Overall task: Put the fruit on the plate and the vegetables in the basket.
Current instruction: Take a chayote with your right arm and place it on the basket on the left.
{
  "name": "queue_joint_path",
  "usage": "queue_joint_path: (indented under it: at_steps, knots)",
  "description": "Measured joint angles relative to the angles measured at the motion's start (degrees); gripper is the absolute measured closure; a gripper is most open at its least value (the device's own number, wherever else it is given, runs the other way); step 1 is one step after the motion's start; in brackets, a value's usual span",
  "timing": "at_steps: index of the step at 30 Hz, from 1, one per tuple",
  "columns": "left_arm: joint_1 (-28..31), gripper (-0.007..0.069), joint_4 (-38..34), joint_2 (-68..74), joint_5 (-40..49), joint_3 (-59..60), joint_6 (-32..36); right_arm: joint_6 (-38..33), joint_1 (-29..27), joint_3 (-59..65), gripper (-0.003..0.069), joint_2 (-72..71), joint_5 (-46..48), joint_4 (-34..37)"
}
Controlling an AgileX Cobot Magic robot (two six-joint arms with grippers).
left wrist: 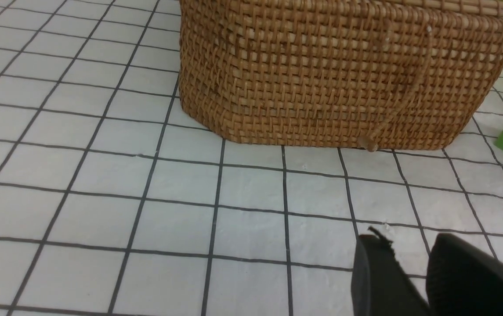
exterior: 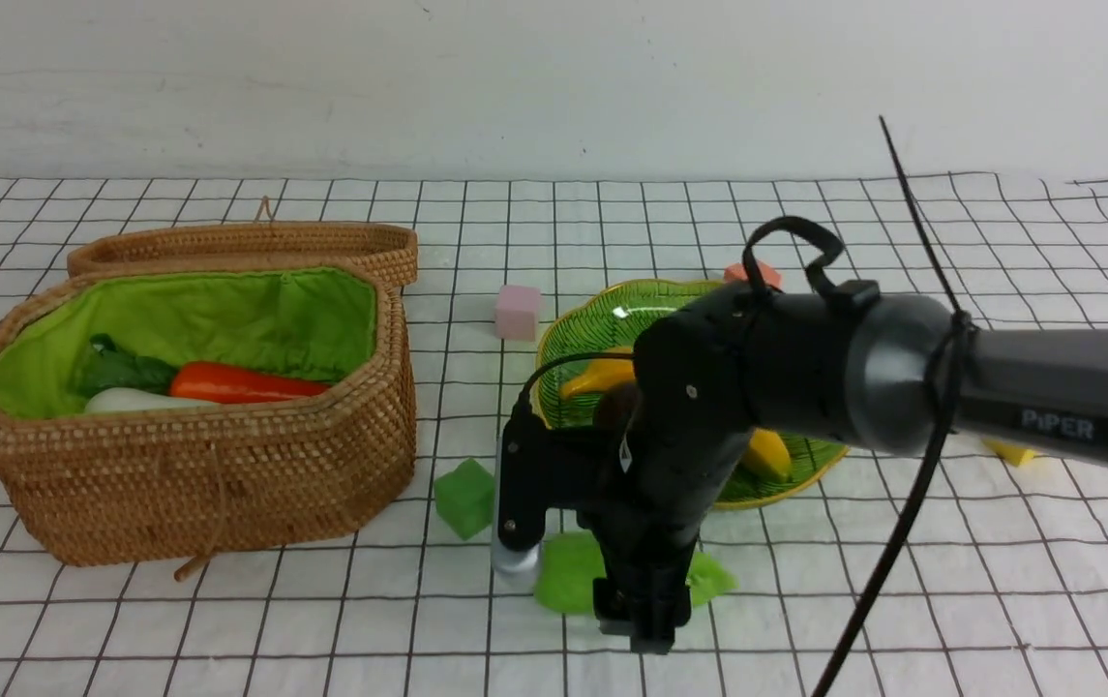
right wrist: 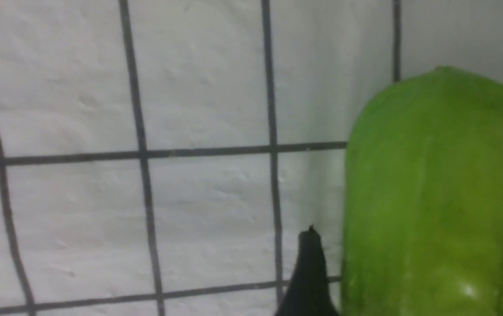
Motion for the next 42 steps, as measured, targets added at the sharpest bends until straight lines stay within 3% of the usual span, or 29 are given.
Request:
queue_joint_path:
  at_steps: [1,6,10,13,14,18,19,20,24,29,35,40,42]
  knots:
    - [0.0,0.0449,0.0,0.0,0.0,0.0,0.0,-0.13,0.0,-0.45,0.0207,0.06,1.07,0.44]
    - [0.0,0.0449,0.0,0.0,0.0,0.0,0.0,-0.83,0.06,-4.89,0.0199,-0.14,5.09,2.56]
    - [0.0,0.0449,0.0,0.0,0.0,0.0,0.0,-0.9,0.06,-10.98,0.0199,-1.43,6.41,8.33]
    - [0.0,0.0445,0.0,0.0,0.0,0.0,0.0,-1.15,0.06,-20.83,0.0199,-2.14,3.04,19.82]
    - [0.0,0.0445,0.0,0.0,0.0,0.0,0.0,-1.22,0.06,-20.83,0.0199,-2.09,2.54,20.55]
    - [0.0,0.0442,0.0,0.0,0.0,0.0,0.0,-8.47,0.49,-28.02,0.0199,0.63,-14.09,42.74]
    - [0.0,0.0442,0.0,0.0,0.0,0.0,0.0,-9.69,0.48,-28.39,0.0199,1.14,-14.86,43.85]
    - [0.0,0.0442,0.0,0.0,0.0,0.0,0.0,-13.96,0.58,-29.34,0.0199,2.97,-19.67,51.73]
    - [0.0,0.0442,0.0,0.0,0.0,0.0,0.0,-31.19,1.23,-32.4,0.0199,11.81,-28.83,71.46]
    - [0.0,0.0438,0.0,0.0,0.0,0.0,0.0,-45.23,3.07,-36.2,0.0199,19.48,-34.08,88.41]
    - [0.0,0.0429,0.0,0.0,0.0,0.0,0.0,-49.14,3.88,-36.81,0.0184,20.98,-34.73,92.69]
    - [0.0,0.0428,0.0,0.0,0.0,0.0,0.0,-49.3,3.88,-36.97,0.0012,20.99,-31.91,93.11]
    - [0.0,0.0428,0.0,0.0,0.0,0.0,0.0,-49.3,3.88,-36.97,-0.0012,20.99,-30.84,92.88]
